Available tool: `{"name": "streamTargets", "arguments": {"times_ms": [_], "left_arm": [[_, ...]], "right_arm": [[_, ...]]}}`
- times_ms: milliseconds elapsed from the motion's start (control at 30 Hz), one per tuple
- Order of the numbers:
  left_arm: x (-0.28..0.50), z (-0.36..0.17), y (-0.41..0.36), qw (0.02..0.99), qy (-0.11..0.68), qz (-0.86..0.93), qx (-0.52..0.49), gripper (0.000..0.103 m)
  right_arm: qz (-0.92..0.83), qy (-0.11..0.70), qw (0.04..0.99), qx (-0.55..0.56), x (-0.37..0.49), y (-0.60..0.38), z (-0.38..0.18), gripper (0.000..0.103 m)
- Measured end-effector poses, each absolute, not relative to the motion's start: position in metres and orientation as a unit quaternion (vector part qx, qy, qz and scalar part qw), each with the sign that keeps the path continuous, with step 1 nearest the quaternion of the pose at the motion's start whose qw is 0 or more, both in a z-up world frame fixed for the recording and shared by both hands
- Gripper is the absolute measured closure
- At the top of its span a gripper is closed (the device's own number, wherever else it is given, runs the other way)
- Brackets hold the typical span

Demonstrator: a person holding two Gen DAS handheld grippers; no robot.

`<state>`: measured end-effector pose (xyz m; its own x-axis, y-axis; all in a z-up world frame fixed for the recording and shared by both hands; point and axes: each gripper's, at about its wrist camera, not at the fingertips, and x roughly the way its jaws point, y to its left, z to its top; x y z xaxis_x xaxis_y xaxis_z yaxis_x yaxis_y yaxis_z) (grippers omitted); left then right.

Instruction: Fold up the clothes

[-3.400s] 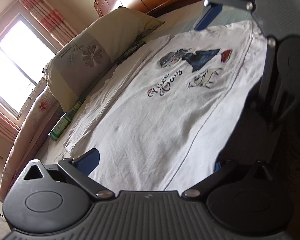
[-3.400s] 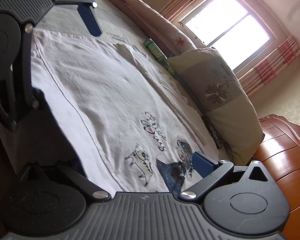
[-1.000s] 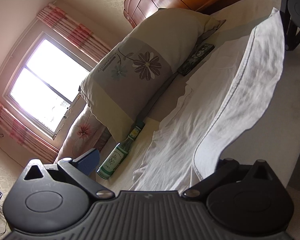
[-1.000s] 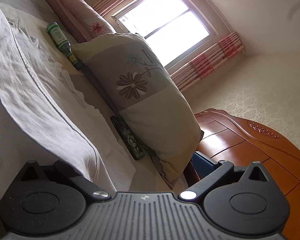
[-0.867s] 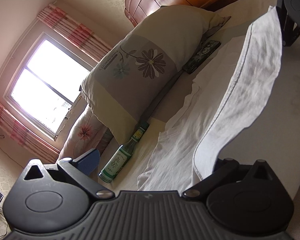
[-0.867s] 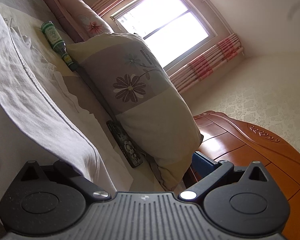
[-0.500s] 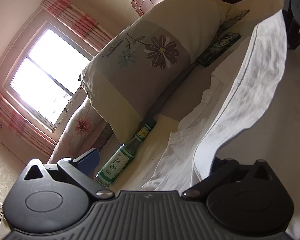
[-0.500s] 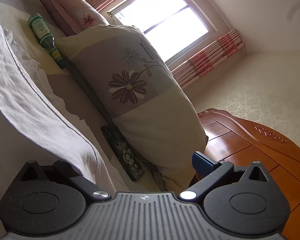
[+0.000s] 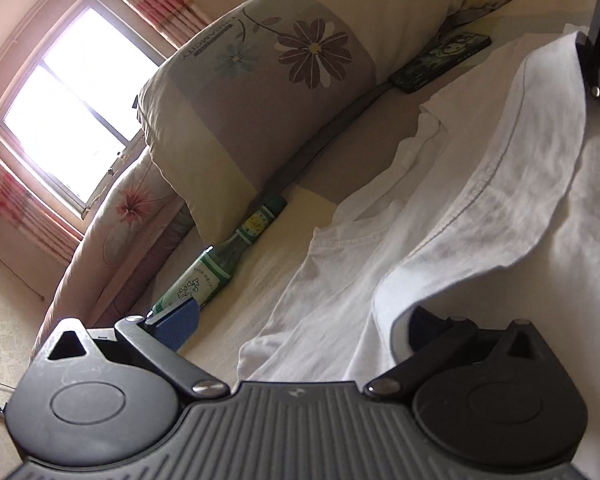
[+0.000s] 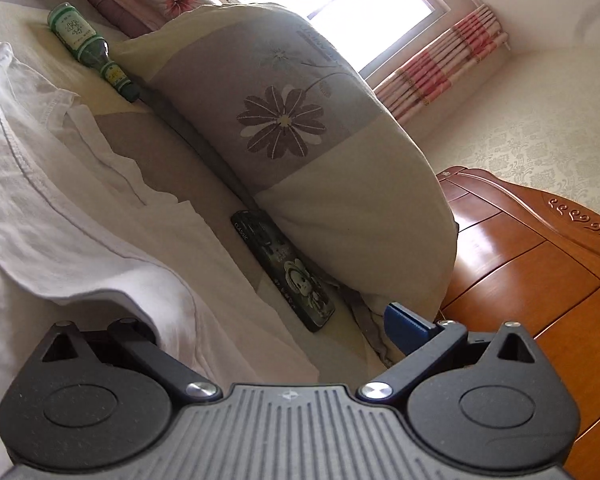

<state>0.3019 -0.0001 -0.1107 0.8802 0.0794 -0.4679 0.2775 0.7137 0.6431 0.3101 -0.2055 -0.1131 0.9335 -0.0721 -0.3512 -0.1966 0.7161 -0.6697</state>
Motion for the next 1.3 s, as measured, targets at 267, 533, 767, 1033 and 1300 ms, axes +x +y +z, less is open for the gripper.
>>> {"name": "streamTargets", "arguments": {"times_ms": [267,533,767,1033,1300], "left_arm": [[0.3,-0.101,0.005,0.903,0.254,-0.067,0.341,0.001],[0.363,-0.079,0.025,0.912,0.281,-0.07,0.289,0.0],[0.425,-0.082,0.064,0.913,0.373,-0.115,0.121,0.001],[0.387,-0.048,0.09,0.927,0.336,-0.143,0.088,0.001],[0.294,-0.041,0.104,0.902,0.351,-0.249,0.048,0.001]], "right_arm": [[0.055,0.214,0.908,-0.356,0.303,-0.222,-0.108,0.0],[0.074,0.254,0.922,-0.284,0.377,-0.23,-0.09,0.0],[0.099,0.305,0.927,-0.197,0.438,-0.247,-0.078,0.0],[0.138,0.312,0.937,-0.071,0.396,-0.298,-0.053,0.0],[0.184,0.335,0.921,-0.068,0.285,-0.29,-0.067,0.0]]}}
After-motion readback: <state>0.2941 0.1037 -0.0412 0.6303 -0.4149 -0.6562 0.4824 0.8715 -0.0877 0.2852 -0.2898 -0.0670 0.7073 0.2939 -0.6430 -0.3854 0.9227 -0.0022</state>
